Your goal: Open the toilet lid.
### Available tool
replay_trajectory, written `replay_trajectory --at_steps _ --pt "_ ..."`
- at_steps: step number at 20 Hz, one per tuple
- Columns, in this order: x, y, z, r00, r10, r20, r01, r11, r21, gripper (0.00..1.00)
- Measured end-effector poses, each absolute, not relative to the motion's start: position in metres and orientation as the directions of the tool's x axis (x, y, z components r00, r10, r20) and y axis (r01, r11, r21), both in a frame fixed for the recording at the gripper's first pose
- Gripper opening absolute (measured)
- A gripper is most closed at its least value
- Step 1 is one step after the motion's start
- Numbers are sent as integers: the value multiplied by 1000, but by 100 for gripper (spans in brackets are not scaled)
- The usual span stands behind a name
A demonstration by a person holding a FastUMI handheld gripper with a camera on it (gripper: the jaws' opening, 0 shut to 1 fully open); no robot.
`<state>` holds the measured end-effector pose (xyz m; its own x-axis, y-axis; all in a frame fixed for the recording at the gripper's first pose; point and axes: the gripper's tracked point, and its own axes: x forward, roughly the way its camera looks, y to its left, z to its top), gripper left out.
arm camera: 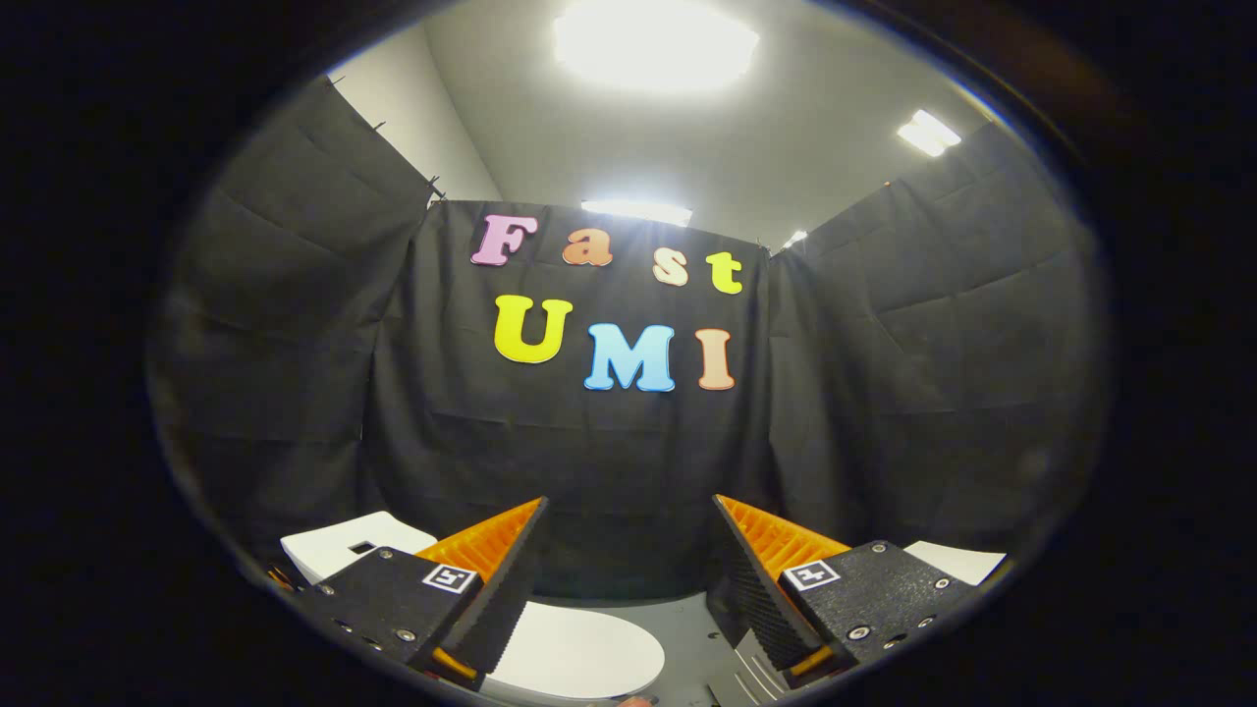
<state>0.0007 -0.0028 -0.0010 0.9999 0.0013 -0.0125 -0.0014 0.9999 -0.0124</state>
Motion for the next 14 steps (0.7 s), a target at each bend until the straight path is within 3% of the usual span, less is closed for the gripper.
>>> replay_trajectory --at_steps 14 --pt "13 -2 -29 998 9 -65 -8 1000 12 97"
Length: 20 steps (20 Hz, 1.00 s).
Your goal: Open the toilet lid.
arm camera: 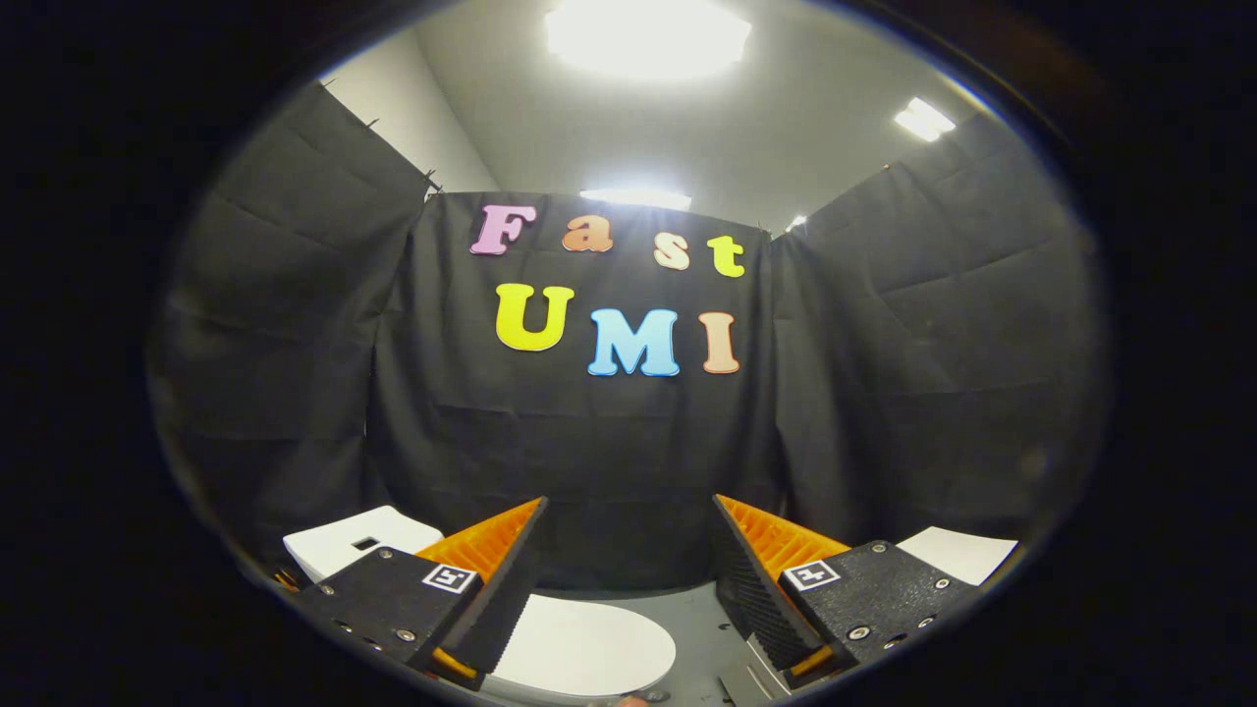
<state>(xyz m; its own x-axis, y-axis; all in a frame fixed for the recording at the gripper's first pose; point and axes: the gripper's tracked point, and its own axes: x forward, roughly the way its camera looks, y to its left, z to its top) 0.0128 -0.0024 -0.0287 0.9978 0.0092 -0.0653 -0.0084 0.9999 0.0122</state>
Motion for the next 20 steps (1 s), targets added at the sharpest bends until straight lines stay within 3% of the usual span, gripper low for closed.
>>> replay_trajectory --at_steps 9,20 --pt "17 -7 -47 995 2 -99 1 1000 23 97" --pt "32 -23 -147 958 5 -287 69 967 245 97"
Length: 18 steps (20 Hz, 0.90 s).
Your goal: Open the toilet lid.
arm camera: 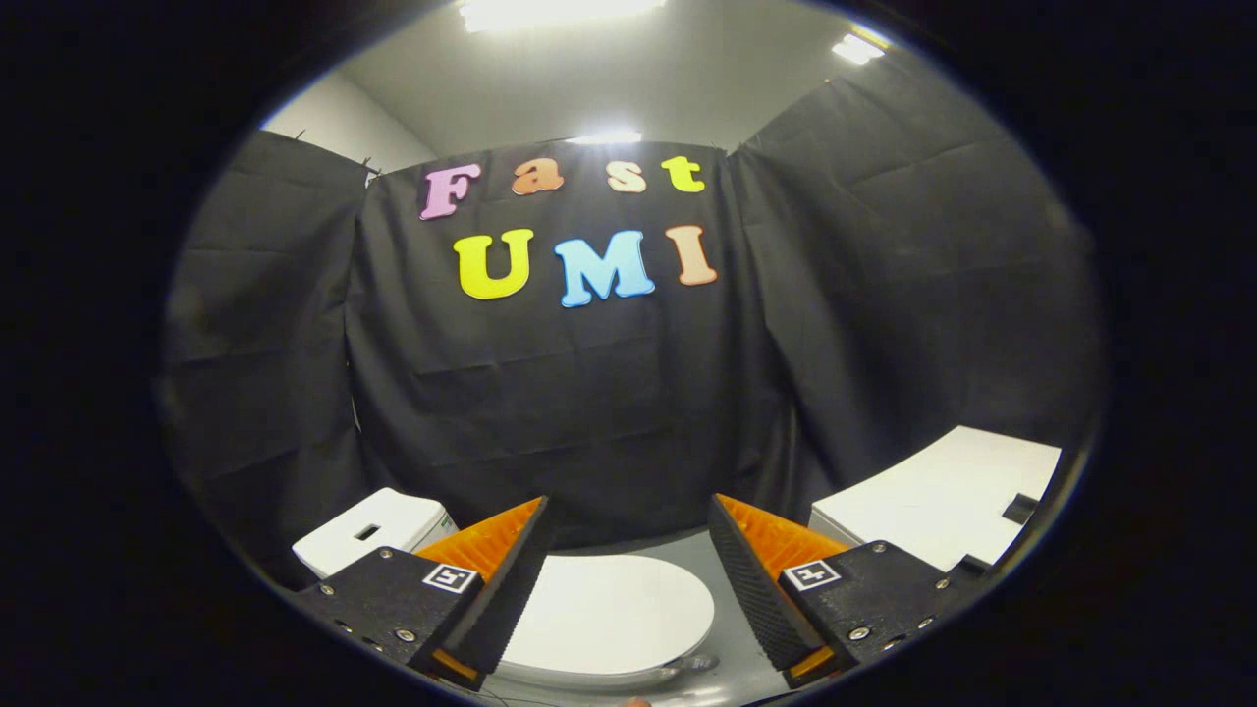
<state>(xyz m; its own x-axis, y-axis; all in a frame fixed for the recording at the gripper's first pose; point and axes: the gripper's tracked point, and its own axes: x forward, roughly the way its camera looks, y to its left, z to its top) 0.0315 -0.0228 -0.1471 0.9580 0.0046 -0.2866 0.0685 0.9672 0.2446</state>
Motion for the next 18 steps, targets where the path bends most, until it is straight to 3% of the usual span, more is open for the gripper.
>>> replay_trajectory --at_steps 13,18 --pt "5 -77 -338 837 28 -546 289 825 485 95" --pt "-12 -81 -384 806 63 -589 374 716 589 94"
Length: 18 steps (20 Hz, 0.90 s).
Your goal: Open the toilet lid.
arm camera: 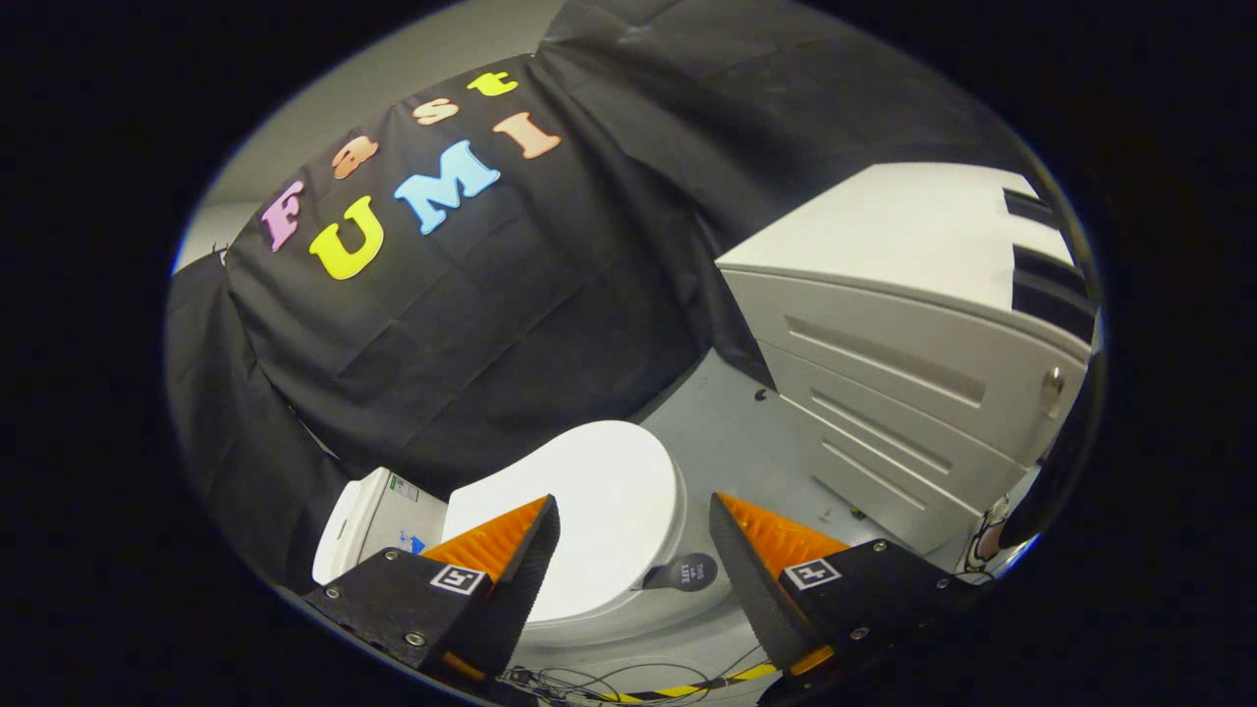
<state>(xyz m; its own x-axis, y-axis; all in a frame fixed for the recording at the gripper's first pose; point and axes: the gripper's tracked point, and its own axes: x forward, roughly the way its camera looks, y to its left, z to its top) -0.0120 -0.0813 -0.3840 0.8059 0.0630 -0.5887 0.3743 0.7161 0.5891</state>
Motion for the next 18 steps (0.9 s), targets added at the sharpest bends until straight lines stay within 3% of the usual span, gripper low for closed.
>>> replay_trajectory --at_steps 10,18 --pt "-22 -69 -465 731 116 -673 482 610 629 94" --pt "-27 -48 -516 676 188 -712 494 601 628 83"
